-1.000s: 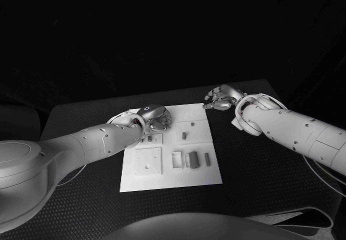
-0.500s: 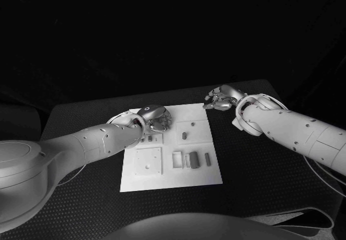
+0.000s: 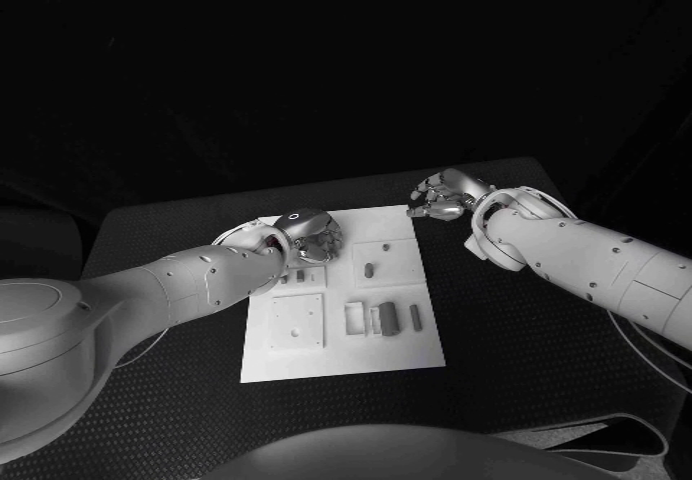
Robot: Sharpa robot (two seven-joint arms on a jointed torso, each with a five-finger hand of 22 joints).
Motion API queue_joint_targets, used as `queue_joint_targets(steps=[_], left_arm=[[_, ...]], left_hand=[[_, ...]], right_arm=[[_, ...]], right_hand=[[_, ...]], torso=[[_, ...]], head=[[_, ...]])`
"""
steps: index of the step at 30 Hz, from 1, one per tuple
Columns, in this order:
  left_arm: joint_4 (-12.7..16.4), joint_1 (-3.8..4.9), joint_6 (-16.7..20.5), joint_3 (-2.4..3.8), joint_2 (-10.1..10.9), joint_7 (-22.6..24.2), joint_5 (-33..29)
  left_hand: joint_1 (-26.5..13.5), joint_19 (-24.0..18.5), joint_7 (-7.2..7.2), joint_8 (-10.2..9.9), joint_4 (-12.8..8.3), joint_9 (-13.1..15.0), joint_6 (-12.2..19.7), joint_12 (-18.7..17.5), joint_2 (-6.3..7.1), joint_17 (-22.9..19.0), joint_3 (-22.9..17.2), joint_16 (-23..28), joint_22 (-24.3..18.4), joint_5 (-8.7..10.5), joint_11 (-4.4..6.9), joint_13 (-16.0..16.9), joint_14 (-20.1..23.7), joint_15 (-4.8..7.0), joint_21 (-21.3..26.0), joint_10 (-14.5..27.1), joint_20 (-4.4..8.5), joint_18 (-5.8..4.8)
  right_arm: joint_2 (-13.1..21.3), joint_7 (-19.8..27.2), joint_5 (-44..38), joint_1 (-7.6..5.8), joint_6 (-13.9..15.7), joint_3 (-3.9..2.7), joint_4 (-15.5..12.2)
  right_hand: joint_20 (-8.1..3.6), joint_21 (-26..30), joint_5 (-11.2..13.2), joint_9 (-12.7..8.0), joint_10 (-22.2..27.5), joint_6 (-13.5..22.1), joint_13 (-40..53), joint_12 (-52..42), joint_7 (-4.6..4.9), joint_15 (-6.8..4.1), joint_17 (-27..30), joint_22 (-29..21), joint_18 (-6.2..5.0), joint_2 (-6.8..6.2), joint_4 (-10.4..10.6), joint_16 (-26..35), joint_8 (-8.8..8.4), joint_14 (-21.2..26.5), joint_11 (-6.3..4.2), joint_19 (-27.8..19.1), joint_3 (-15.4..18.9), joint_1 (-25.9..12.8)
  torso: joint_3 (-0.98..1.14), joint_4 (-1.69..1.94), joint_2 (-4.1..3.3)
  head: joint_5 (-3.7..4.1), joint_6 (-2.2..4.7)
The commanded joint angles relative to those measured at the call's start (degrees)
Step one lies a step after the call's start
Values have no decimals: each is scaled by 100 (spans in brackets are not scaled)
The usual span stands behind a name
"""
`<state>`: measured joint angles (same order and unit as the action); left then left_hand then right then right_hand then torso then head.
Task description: Assemble the parts on the task board
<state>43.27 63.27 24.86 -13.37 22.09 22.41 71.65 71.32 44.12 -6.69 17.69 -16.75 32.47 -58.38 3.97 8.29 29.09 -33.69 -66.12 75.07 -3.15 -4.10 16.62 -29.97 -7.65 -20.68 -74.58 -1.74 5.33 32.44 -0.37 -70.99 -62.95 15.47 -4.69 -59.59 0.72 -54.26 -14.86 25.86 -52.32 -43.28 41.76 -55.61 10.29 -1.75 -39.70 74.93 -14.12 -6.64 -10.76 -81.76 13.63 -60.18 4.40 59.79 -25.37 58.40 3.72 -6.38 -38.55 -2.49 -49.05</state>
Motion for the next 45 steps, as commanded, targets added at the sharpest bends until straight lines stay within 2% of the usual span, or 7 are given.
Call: queue_joint_targets(steps=[1,12,32,34,40,45], left_arm=[[-23,-9,-163,-6,15,-42,93],[-120,-22,-204,-8,5,-53,213],[-111,-31,-126,-8,80,65,107],[-103,-31,-124,-8,82,78,80],[-101,-31,-118,-8,89,72,63],[-102,-31,-134,-8,97,49,63]], left_hand=[[54,-37,-3,-35,-3,-9,23,-10,16,-17,34,-28,21,1,-7,-7,47,0,44,35,-15,-106],[84,-40,-9,-52,-3,-18,32,-9,3,-75,78,-72,-2,9,-18,-24,24,4,105,63,-19,-113],[10,-36,-9,-65,4,-25,23,-14,-7,-166,170,-86,-26,12,-19,-37,48,0,178,57,-19,-138],[-9,-34,-14,-73,4,-29,33,-18,0,-179,188,-88,-28,12,-24,-43,52,-1,187,69,-19,-139],[-105,-16,-37,-116,4,-49,89,-26,82,-241,302,-108,-31,3,-55,-72,76,-10,226,146,-22,-137],[-110,-16,-40,-120,1,-51,94,-24,93,-253,321,-113,-31,-2,-58,-76,82,-11,234,156,-22,-135]], right_arm=[[3,18,-41,-1,-65,-2,-1],[-8,21,-41,-1,-70,-2,11],[6,16,-41,-1,-77,-2,15],[4,16,-41,-1,-77,-2,17],[-2,18,-41,-1,-82,-2,26],[-1,17,-41,-1,-81,-2,28]], right_hand=[[-39,31,4,-6,50,11,-7,-18,64,-6,9,77,-88,25,22,30,31,52,5,-9,5,-50],[-38,32,4,-7,50,11,-9,-19,64,-6,9,78,-88,34,37,30,32,53,5,-9,6,-64],[-39,32,4,-8,50,11,-10,-20,64,-6,10,79,-88,33,43,30,33,53,5,-9,5,-67],[-39,32,4,-9,50,11,-10,-21,64,-6,10,79,-88,33,43,30,33,53,5,-9,5,-68],[-39,33,4,-9,50,11,-11,-21,64,-6,10,79,-88,33,44,30,33,53,5,-9,4,-68],[-39,33,4,-9,50,11,-11,-21,64,-6,10,80,-88,33,45,29,33,53,5,-10,4,-68]], torso=[[1,0,-3],[0,0,-9],[3,2,-11],[9,1,-8],[9,2,-12],[12,4,-13]], head=[[-6,-3],[-10,-12],[-21,-31],[-26,-30],[-27,-35],[-34,-39]])
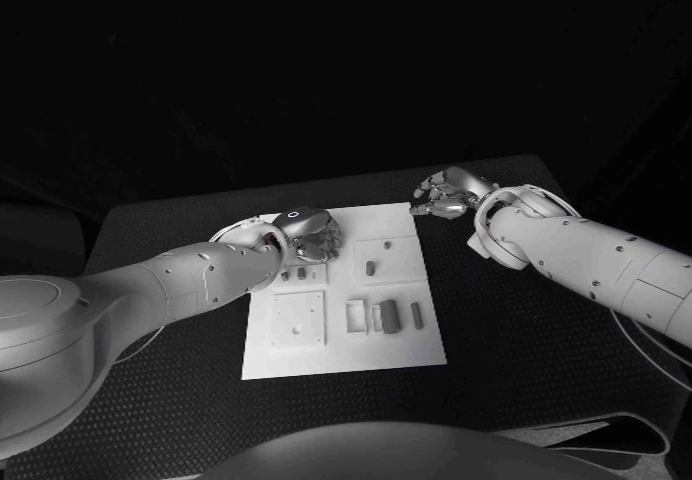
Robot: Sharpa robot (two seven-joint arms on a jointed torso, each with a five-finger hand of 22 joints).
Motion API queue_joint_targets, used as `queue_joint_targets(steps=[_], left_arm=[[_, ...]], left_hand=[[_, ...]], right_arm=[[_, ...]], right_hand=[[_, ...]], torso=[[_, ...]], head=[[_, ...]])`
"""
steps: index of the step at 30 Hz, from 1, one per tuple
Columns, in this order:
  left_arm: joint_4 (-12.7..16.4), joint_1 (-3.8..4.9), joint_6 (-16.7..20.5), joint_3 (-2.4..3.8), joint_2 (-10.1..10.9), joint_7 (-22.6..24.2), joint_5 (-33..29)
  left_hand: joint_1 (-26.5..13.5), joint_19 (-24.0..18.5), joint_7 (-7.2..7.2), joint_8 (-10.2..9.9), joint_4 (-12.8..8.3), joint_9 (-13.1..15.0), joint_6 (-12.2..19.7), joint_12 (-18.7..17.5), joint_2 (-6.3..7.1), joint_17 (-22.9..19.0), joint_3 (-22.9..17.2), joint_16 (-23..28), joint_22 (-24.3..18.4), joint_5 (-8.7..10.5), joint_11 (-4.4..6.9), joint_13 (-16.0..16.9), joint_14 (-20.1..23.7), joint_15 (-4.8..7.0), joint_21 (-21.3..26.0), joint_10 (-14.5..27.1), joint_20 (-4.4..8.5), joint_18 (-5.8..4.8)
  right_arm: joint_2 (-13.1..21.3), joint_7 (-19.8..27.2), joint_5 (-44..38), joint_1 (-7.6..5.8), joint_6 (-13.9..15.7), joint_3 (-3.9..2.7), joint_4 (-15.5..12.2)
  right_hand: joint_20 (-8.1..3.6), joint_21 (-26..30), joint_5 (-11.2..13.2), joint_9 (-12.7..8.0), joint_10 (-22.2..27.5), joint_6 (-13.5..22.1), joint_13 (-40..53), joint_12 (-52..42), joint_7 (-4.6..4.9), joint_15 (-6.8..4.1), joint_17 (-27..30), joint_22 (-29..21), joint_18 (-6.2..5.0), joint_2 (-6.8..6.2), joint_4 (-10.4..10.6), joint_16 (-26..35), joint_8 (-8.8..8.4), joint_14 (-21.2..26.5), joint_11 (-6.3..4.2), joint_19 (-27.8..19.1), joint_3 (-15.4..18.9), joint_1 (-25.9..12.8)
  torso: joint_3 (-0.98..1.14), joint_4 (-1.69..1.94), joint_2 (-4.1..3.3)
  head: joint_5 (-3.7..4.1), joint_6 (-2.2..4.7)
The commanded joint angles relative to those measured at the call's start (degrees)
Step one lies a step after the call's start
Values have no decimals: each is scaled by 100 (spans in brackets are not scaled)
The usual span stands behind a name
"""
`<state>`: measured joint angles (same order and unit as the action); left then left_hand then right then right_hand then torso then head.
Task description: Assemble the parts on the task board
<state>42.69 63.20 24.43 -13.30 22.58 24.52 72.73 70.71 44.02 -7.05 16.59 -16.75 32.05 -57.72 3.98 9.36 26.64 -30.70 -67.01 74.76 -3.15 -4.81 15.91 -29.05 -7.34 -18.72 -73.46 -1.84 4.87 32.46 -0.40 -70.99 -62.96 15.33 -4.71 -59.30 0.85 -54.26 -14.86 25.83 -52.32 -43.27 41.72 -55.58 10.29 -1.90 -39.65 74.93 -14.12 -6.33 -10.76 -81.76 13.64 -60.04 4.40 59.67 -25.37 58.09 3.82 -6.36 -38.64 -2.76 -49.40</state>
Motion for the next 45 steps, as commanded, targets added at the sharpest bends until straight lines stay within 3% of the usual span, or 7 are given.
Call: queue_joint_targets(steps=[1,10,24,45], left_arm=[[-45,-25,-99,-15,50,-167,-44],[-54,-25,-170,-16,61,-226,-12],[-38,-24,-179,-16,88,-207,6],[56,-19,-121,-12,178,-92,-294]], left_hand=[[-45,-6,-4,-11,0,-9,28,-24,-14,-10,24,-25,0,-5,13,-6,-9,-43,40,45,-12,-88],[-23,-2,-7,-16,2,-12,30,-21,-24,-30,31,-34,0,-11,10,-12,-2,-45,53,54,-14,-84],[111,29,9,-4,2,-11,-14,0,-151,-88,-32,-78,4,-2,29,-14,-13,-43,85,12,-17,-74],[-18,94,-3,-31,6,-27,3,-19,-101,-172,62,-134,29,1,14,-37,-40,-38,109,33,-10,-67]], right_arm=[[-3,20,-41,-1,-66,0,-2],[-2,21,-41,-1,-66,0,7],[-1,22,-41,-1,-71,0,13],[23,19,-41,-1,-57,0,0]], right_hand=[[-51,33,4,-6,50,11,-8,-24,63,8,5,80,-88,2,45,29,33,38,5,2,4,-38],[-51,34,4,-6,51,11,-9,-24,63,8,5,80,-88,2,47,29,33,38,5,1,3,-38],[-52,34,4,-7,51,11,-9,-26,63,8,6,81,-88,2,49,29,34,39,4,1,2,-38],[-53,34,4,-8,51,12,-10,-28,62,8,6,82,-88,0,46,28,35,39,4,1,0,-33]], torso=[[5,1,-3],[5,-2,-6],[3,-1,-3],[5,5,-3]], head=[[-8,-4],[-16,-13],[-21,-13],[-33,17]])
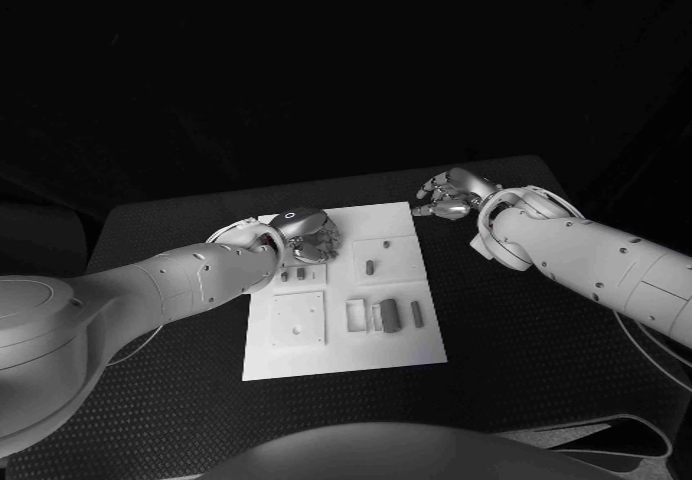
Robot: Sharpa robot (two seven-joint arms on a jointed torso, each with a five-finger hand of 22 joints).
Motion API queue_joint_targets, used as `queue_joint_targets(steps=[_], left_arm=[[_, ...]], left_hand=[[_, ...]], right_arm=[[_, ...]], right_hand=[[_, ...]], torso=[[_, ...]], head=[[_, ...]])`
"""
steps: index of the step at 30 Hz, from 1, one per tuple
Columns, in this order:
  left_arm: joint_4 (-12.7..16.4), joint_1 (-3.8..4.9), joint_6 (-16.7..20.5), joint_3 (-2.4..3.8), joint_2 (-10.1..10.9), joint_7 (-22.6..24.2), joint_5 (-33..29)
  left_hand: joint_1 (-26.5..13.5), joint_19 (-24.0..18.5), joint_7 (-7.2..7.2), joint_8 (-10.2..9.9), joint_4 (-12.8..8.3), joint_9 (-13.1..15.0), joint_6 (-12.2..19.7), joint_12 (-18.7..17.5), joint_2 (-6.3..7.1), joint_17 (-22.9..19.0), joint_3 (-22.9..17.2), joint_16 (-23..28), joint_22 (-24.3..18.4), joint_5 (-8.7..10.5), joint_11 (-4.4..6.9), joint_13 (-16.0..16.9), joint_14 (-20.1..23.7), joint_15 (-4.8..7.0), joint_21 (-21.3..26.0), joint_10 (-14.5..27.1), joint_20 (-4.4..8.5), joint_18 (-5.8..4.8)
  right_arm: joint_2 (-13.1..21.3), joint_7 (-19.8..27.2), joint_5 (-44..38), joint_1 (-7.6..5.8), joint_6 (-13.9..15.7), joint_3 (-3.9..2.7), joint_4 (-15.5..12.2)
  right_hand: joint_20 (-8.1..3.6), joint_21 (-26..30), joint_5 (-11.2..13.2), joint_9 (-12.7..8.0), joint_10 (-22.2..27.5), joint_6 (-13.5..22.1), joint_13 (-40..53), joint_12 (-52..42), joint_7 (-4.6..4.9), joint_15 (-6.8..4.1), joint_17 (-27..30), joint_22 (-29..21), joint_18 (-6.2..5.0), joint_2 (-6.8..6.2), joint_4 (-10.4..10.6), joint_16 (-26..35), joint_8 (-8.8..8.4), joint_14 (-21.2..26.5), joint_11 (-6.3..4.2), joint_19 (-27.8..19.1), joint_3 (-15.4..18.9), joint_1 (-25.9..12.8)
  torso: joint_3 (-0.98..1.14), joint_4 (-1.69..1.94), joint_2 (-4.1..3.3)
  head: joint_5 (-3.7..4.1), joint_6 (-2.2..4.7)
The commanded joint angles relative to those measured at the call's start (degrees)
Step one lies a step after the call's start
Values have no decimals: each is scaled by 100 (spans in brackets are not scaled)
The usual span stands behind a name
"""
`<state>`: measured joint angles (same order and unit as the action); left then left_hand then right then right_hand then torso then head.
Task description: Assemble the parts on the task board
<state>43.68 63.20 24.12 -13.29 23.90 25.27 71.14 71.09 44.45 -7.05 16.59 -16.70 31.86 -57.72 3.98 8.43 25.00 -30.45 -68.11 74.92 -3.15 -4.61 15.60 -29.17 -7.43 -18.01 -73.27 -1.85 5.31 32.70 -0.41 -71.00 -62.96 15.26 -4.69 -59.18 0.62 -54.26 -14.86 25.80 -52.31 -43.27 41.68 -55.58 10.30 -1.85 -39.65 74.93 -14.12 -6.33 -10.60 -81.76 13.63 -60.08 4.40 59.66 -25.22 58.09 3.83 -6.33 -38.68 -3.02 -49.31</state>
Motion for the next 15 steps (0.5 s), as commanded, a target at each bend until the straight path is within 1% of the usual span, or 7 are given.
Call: queue_joint_targets(steps=[1,5,10,15], left_arm=[[-41,-19,-89,-13,47,-167,-136],[-35,-19,-106,-12,56,-165,-140],[-32,-18,-137,-12,75,-149,-230],[-19,-18,-156,-11,99,-127,-277]], left_hand=[[-57,51,-4,-31,0,-8,5,-20,-8,-9,38,-24,13,1,-7,-7,-28,-30,39,16,-9,-111],[-44,62,0,-29,5,-8,-6,-12,-66,-27,22,-33,17,-3,-2,-8,-33,-27,46,6,-7,-107],[-55,70,5,-25,12,-8,-22,-5,-152,-53,-6,-46,21,-1,4,-9,-39,-26,61,-13,-9,-109],[-114,74,1,-31,14,-12,-17,-10,-151,-73,14,-54,26,4,0,-14,-39,-29,70,-7,-10,-113]], right_arm=[[-2,19,-40,-1,-51,-2,-13],[5,19,-40,-1,-52,-2,-11],[9,18,-40,-1,-52,-2,-10],[10,19,-40,-1,-53,-2,-10]], right_hand=[[-30,34,4,-5,51,11,-6,-28,62,3,6,82,-88,1,30,28,35,43,4,2,-16,-33],[-30,34,4,-5,51,12,-6,-29,62,3,7,82,-88,-1,30,28,35,43,4,2,-16,-32],[-30,34,4,-6,51,12,-6,-29,62,3,7,83,-88,-1,30,28,35,43,4,2,-16,-32],[-30,34,4,-6,51,11,-7,-29,62,3,7,83,-88,-1,30,28,35,44,4,2,-16,-32]], torso=[[2,3,1],[-1,-5,-2],[6,-6,-3],[3,-1,-4]], head=[[-7,9],[-13,13],[-16,13],[-13,8]])
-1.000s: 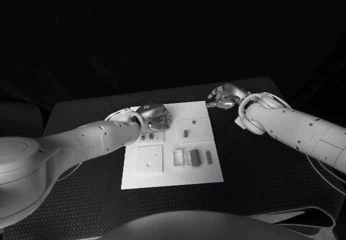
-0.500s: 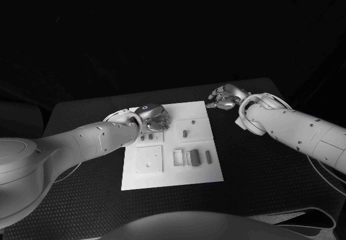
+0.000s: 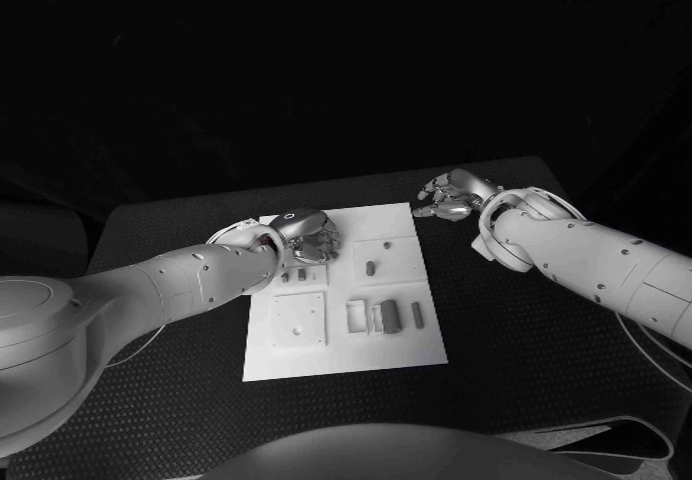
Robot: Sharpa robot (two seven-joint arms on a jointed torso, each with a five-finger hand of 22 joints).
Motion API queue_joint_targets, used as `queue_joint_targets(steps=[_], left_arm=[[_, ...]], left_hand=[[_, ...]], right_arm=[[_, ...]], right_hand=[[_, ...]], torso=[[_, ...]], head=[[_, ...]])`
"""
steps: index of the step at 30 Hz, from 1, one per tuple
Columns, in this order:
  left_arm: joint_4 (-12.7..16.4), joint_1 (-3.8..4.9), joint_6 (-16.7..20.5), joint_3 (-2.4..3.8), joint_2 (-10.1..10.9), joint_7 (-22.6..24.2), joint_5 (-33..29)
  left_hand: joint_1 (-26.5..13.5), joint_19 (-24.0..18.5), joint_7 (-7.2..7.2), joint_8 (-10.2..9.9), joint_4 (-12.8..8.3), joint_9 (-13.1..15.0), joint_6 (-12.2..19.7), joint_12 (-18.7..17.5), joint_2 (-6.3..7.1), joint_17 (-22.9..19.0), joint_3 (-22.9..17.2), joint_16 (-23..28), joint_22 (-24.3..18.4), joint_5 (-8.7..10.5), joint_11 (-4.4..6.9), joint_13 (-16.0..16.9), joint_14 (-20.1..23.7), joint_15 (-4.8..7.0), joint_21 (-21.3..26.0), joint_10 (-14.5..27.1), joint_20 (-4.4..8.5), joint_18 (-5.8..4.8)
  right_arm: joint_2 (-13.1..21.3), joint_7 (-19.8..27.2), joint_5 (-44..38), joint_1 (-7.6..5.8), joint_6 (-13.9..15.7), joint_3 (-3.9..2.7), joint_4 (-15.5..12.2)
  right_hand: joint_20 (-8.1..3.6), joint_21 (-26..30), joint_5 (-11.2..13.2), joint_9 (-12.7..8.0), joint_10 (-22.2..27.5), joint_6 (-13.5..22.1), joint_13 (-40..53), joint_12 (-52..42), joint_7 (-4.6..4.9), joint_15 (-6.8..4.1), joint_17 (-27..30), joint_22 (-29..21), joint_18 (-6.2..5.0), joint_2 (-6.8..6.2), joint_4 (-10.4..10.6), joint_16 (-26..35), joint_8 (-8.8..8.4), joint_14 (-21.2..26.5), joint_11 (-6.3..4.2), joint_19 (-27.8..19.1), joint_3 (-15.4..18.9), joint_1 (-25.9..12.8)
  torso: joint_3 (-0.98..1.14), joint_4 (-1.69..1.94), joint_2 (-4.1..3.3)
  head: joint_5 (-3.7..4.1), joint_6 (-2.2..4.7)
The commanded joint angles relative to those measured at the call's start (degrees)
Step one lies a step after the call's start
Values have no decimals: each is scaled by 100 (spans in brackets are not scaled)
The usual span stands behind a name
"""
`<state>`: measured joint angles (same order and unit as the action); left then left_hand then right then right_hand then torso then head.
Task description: Assemble the parts on the task board
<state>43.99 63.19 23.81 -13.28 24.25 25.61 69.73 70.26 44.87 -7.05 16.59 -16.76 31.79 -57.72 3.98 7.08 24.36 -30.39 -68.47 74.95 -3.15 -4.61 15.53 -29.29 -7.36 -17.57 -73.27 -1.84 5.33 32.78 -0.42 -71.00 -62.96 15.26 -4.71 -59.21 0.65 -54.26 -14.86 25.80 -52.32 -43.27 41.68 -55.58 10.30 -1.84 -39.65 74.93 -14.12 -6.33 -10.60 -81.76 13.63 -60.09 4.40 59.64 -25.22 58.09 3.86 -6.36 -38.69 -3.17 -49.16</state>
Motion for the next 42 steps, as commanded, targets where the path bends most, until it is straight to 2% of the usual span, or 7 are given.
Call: queue_joint_targets(steps=[1,10,14,21,25,33,42], left_arm=[[-44,-17,-133,-12,70,-158,-140],[-6,-16,-98,-10,114,-121,-214],[28,-12,-57,-9,128,-102,-253],[84,-5,4,-8,165,-75,-298],[121,7,50,-7,190,-39,-383],[255,75,143,-3,248,-2,-465],[442,150,67,3,340,1,-533]], left_hand=[[-33,35,2,-30,21,-5,-20,-10,-32,-12,3,-21,24,4,1,-8,-28,-34,29,-9,-9,-114],[-6,44,6,-30,15,-7,-31,-11,-144,-48,-58,-39,35,12,5,-15,-27,-30,47,-11,-5,-110],[-21,48,-14,-61,9,-20,18,-32,-57,-72,-39,-54,48,14,-20,-36,-23,-30,57,49,-5,-111],[-14,49,-18,-67,6,-23,27,-29,-27,-84,-34,-60,55,14,-25,-43,-20,-30,62,65,-4,-110],[-10,58,-26,-95,8,-34,74,-38,43,-104,-14,-74,66,14,-46,-67,-19,-31,68,134,-4,-108],[-52,79,-31,-162,9,-65,197,-32,208,-156,79,-109,85,10,-81,-133,-30,-37,88,315,-8,-100],[-96,96,-31,-181,16,-75,238,-28,282,-187,140,-126,88,6,-91,-156,-39,-44,100,372,-14,-94]], right_arm=[[4,21,-40,-1,-54,0,-6],[11,18,-40,-1,-54,0,-5],[9,18,-40,-1,-53,0,-1],[15,18,-40,-1,-51,0,4],[20,18,-40,-1,-53,0,8],[29,16,-40,-1,-53,0,10],[46,18,-40,-1,-54,0,20]], right_hand=[[-34,34,4,-6,51,11,-7,-30,62,3,7,83,-88,-1,30,28,35,44,4,4,-16,-32],[-34,34,4,-7,52,12,-8,-30,62,3,7,83,-88,-1,31,28,36,45,4,4,-16,-32],[-34,34,4,-7,52,12,-8,-30,62,3,7,84,-88,-1,31,28,36,45,4,4,-16,-32],[-34,34,5,-8,52,12,-8,-31,62,3,7,84,-88,-2,31,28,36,45,4,4,-16,-32],[-34,34,5,-8,52,12,-9,-31,62,3,7,84,-88,-1,32,28,36,45,4,4,-16,-32],[-34,35,5,-8,52,12,-9,-31,62,3,8,84,-88,-1,32,28,36,45,4,3,-16,-32],[-34,35,5,-9,53,12,-10,-31,63,3,8,84,-88,-2,32,28,37,46,4,3,-16,-33]], torso=[[0,1,-3],[0,0,-2],[-1,3,-3],[2,-1,0],[2,0,-2],[2,4,2],[-1,4,3]], head=[[3,-7],[-6,-3],[-7,4],[-19,13],[-20,23],[-36,34],[-56,40]])
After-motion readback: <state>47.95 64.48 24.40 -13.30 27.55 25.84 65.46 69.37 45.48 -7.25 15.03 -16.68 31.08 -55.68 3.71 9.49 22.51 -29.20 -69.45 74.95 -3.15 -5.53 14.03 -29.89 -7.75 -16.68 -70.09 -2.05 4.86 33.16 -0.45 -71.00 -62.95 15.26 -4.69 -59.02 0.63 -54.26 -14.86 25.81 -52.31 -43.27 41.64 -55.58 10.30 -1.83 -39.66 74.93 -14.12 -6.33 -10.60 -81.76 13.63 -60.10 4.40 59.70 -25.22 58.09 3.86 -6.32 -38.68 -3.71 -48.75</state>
